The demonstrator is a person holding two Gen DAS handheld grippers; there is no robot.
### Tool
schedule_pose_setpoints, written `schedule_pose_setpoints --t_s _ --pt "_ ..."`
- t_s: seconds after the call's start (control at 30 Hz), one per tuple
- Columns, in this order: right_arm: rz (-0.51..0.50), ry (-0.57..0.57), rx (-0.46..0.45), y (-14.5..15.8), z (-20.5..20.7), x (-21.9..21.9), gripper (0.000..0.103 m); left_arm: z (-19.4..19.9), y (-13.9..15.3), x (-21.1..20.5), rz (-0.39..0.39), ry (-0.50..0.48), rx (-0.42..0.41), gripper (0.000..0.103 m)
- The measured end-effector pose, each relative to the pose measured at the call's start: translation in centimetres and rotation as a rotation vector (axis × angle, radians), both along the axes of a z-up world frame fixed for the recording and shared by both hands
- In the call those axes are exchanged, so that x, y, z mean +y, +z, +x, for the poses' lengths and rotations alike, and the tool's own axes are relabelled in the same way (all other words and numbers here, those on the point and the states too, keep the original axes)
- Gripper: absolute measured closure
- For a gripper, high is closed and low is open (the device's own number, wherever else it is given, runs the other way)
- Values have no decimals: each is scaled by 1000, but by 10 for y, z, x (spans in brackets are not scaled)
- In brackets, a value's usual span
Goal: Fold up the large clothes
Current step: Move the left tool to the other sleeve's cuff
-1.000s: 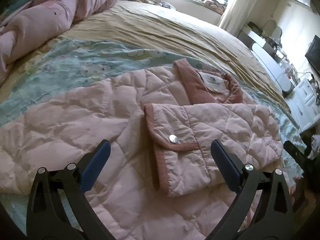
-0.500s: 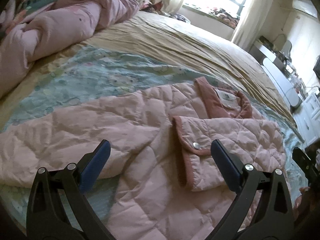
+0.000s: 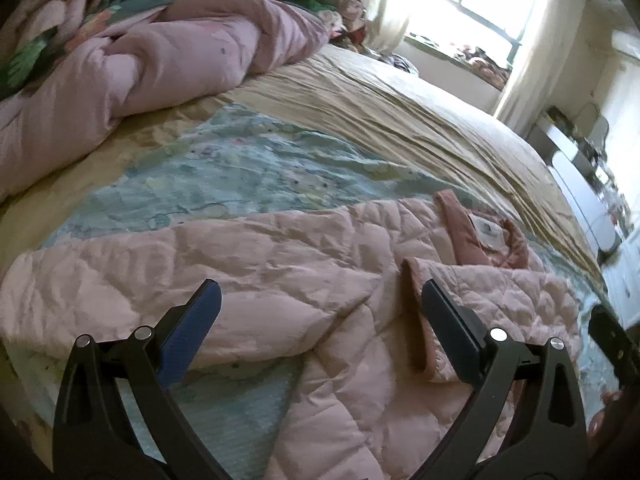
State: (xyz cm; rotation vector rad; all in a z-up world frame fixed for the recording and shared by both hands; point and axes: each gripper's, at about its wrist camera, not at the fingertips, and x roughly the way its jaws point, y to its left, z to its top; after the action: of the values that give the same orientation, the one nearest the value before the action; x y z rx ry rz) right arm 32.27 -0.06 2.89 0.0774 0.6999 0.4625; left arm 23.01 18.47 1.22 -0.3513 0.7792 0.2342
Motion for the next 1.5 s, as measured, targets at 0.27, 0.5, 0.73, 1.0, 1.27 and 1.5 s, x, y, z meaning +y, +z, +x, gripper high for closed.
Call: schedule_pose_setpoints --t_s 0.27,0.5,0.73,1.0,1.27,1.5 --pt "-11 59 -16 8 -6 31 4 -22 6 34 2 126 -15 9" --pt "-17 121 -32 16 -8 65 4 -37 3 64 -9 229 10 9" --pt "-33 195 -35 17 -11 99 4 -50 0 87 -11 311 29 9" --pt "-60 278 -20 15 -12 140 4 -69 -19 129 -79 457 86 9" --pt "-87 350 -18 17 -13 175 4 -83 -32 153 -123 582 132 9" --pt "-83 388 -15 18 -12 194 4 -101 -49 174 -208 705 162 9"
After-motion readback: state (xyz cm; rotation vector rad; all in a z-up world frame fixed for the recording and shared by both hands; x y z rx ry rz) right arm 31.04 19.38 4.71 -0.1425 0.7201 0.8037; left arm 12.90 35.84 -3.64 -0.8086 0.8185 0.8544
